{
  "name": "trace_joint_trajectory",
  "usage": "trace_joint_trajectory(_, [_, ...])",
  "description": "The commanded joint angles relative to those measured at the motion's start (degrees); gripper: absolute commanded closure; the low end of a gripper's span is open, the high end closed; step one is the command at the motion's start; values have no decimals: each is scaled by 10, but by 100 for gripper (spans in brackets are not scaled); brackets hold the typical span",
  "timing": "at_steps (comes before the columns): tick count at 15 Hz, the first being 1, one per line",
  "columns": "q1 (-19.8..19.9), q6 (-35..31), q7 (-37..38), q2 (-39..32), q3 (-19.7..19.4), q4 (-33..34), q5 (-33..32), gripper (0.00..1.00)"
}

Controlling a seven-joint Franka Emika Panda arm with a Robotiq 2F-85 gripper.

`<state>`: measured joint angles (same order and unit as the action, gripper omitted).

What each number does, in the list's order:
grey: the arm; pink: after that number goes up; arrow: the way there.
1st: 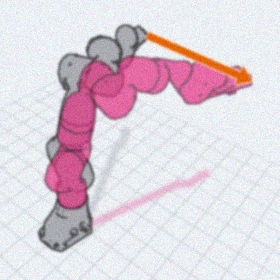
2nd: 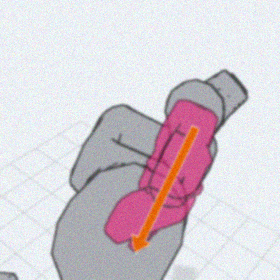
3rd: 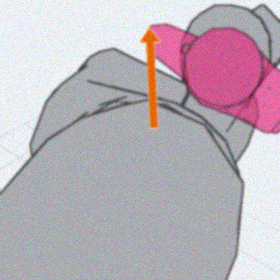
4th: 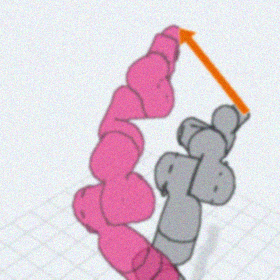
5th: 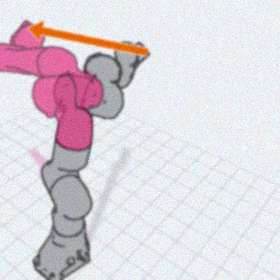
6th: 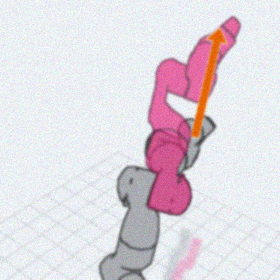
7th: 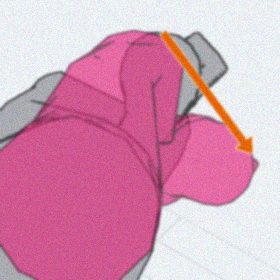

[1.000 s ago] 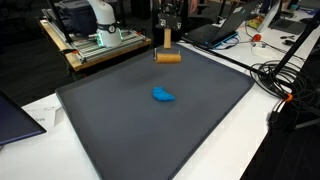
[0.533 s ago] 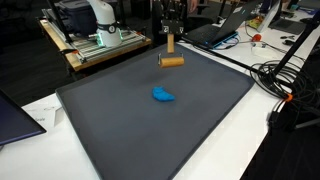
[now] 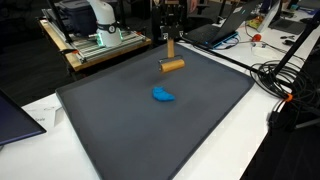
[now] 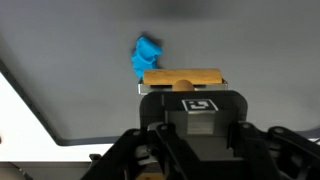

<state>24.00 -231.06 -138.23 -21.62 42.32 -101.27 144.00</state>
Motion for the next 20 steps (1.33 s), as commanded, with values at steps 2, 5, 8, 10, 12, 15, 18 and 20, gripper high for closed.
trace_joint_trajectory(2, [86, -41, -41, -56, 65, 67, -3, 78])
trace_joint_trajectory(5, [101, -64, -50, -82, 66, 94, -3, 78])
trace_joint_trajectory(8, [100, -81, -55, -104, 59, 119, -4, 78])
trace_joint_trajectory(10, [88, -89, -59, -115, 45, 137, -2, 78])
trace_joint_trajectory(12, [66, -100, -68, -128, 20, 157, -2, 78])
trace_joint_trajectory(15, [43, -108, -82, -149, -7, 188, -2, 78])
trace_joint_trajectory(18, [21, -110, -96, -170, -32, 218, -1, 78])
trace_joint_trajectory(20, [11, -115, -106, -187, -41, 237, -1, 78])
